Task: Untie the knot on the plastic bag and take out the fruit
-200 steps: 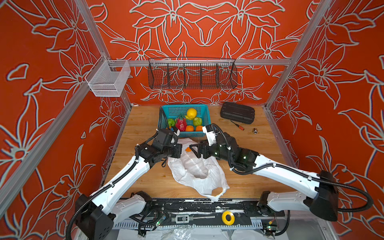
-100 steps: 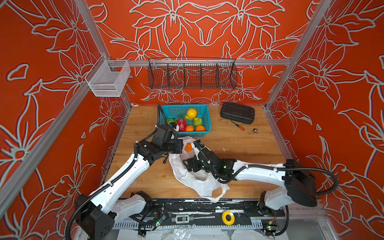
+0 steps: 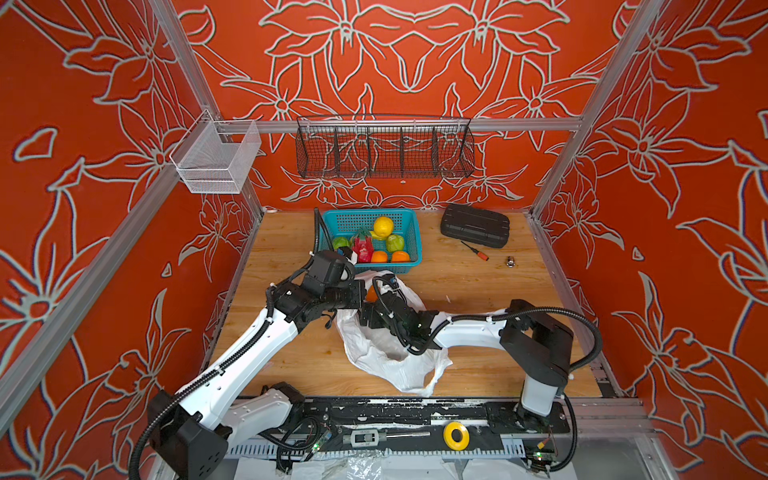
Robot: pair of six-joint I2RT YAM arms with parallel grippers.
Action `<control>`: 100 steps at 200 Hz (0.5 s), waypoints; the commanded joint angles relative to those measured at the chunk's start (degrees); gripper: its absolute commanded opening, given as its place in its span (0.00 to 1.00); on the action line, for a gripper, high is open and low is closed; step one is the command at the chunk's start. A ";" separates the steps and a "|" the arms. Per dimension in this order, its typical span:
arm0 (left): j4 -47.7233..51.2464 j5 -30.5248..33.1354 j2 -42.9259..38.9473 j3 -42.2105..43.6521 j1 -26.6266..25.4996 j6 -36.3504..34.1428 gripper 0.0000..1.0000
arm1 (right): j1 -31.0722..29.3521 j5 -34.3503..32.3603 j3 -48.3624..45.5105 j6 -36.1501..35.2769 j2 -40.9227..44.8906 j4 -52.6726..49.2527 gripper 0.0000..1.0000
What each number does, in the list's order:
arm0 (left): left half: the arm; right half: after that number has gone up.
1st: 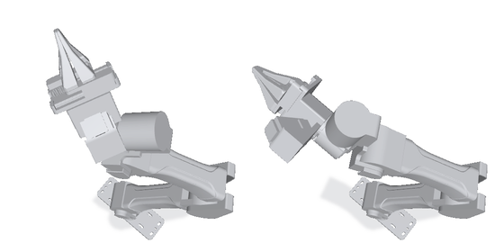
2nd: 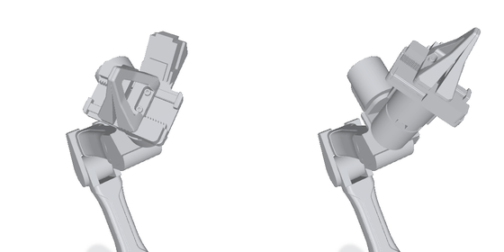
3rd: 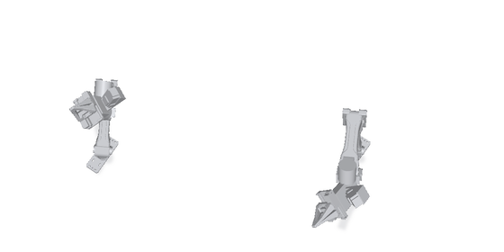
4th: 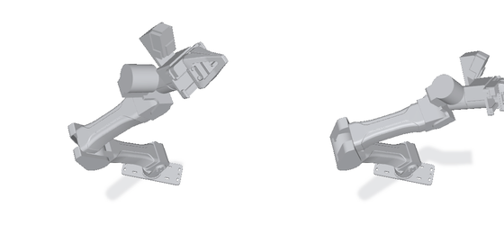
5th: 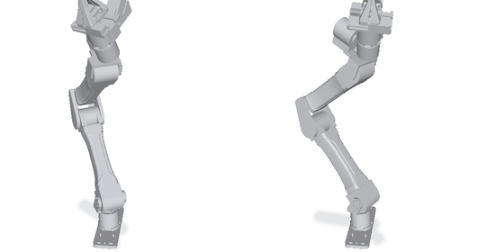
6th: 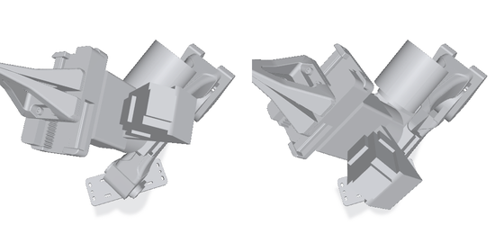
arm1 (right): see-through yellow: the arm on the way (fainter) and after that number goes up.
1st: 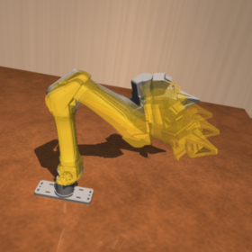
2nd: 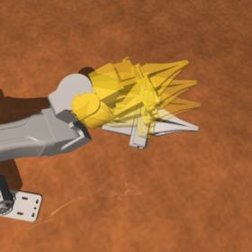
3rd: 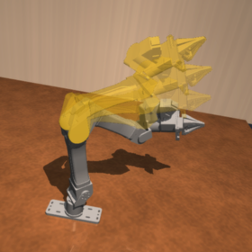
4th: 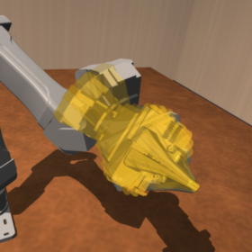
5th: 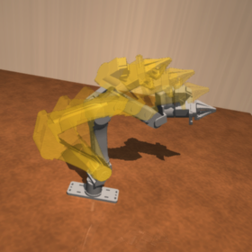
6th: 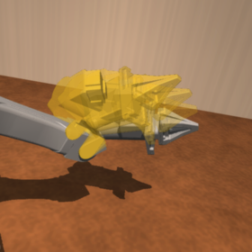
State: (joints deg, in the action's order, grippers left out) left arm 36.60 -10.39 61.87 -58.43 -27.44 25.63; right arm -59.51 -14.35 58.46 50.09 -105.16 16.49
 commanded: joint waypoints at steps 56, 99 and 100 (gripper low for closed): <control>1.91 1.81 -3.90 2.71 -0.33 0.21 0.18 | 5.10 5.65 2.13 7.74 -4.45 6.34 0.89; 3.25 10.59 -11.52 2.69 -0.25 0.40 0.55 | 5.01 6.78 -0.04 8.03 -4.89 8.67 0.87; 3.19 10.89 -11.73 2.70 -0.29 0.44 0.56 | 5.01 6.79 -0.07 8.02 -4.93 8.70 0.87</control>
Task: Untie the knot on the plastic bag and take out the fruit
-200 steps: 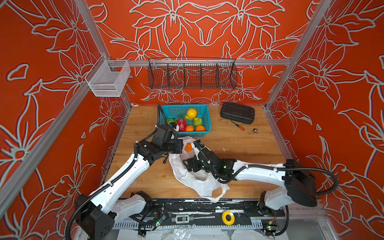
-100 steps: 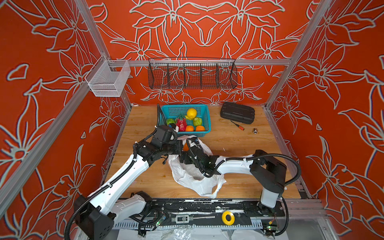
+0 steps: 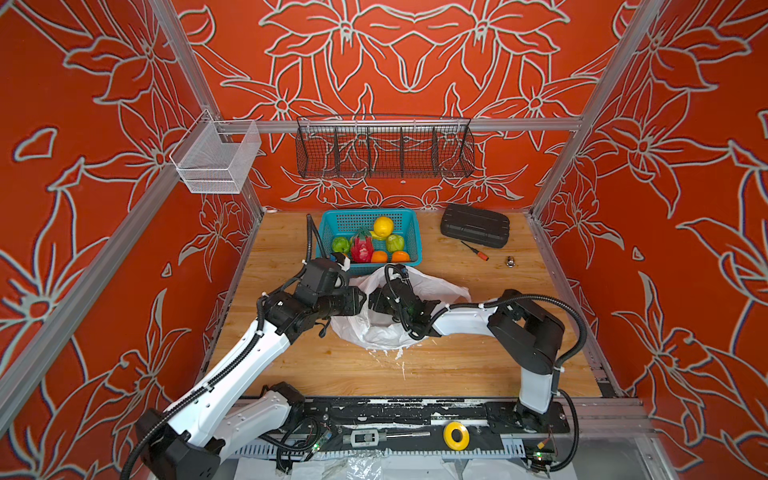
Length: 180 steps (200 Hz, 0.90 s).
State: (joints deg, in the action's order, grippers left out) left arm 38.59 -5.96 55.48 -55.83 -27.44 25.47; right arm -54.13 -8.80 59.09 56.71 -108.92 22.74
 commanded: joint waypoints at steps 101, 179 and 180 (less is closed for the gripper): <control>-11.24 -8.35 4.05 10.94 25.24 1.79 0.59 | -0.63 3.76 -1.86 -0.98 0.41 2.60 0.87; -24.25 -10.70 18.74 12.57 25.77 3.33 0.71 | -1.76 6.37 -4.28 -1.20 1.46 3.94 0.86; -24.26 -10.81 18.94 12.45 25.73 3.34 0.71 | -1.76 6.40 -4.26 -1.23 1.49 3.96 0.86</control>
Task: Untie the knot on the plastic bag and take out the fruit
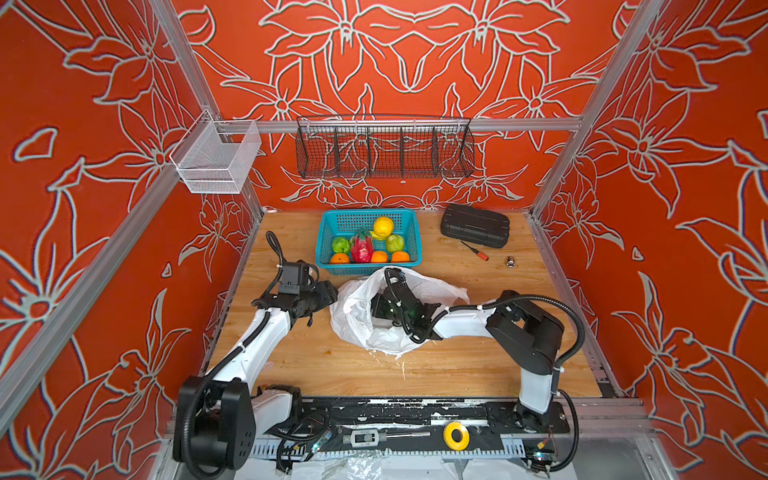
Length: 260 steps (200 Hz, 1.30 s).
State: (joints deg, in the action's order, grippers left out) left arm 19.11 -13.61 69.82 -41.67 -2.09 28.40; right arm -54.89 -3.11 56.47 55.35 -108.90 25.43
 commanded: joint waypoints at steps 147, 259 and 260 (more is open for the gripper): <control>-0.75 -11.93 27.84 -11.29 -1.93 -4.20 0.05 | -2.26 -14.71 0.43 -5.60 1.37 -1.44 0.87; 2.41 -10.07 23.87 -11.73 -5.21 -4.91 0.10 | 0.68 -7.61 4.98 -10.94 -8.46 6.29 0.87; 2.41 -10.05 23.83 -11.75 -5.25 -4.88 0.10 | 0.72 -7.52 5.02 -10.91 -8.58 6.30 0.87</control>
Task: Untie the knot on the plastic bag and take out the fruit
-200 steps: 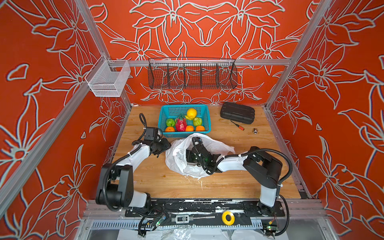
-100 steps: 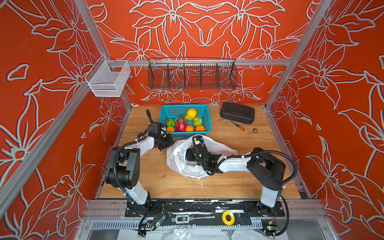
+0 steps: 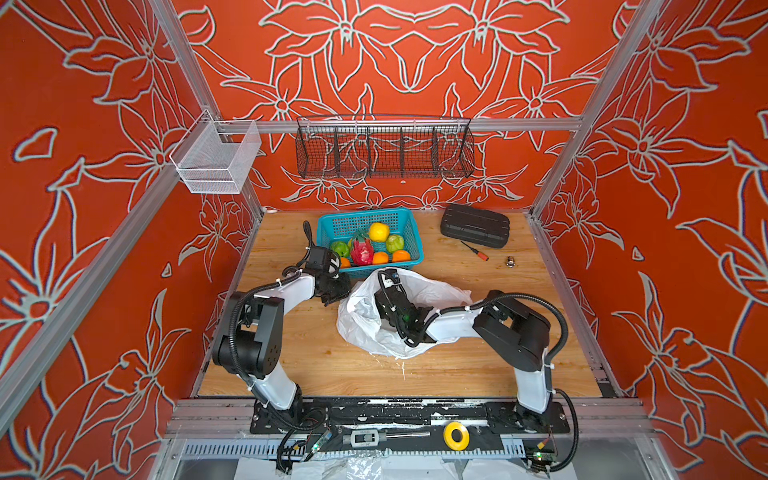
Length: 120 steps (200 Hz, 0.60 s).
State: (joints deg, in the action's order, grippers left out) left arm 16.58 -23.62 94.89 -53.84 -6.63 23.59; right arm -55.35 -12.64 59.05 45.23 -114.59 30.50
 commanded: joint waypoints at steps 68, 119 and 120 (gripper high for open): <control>7.05 1.82 -2.87 -0.45 -0.91 -0.88 0.22 | 2.35 3.77 1.03 0.36 -3.12 3.56 0.61; 12.07 7.28 -12.62 -1.01 -0.91 -2.06 0.51 | 2.30 3.00 -2.27 0.24 2.15 3.12 0.52; 12.16 7.32 -12.84 -1.05 -0.92 -2.06 0.51 | 2.28 2.99 -2.27 0.22 2.16 3.05 0.52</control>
State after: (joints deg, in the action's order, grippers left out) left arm 24.36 -19.57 87.85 -53.91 -7.25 22.26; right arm -53.12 -8.99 58.11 45.39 -115.55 34.28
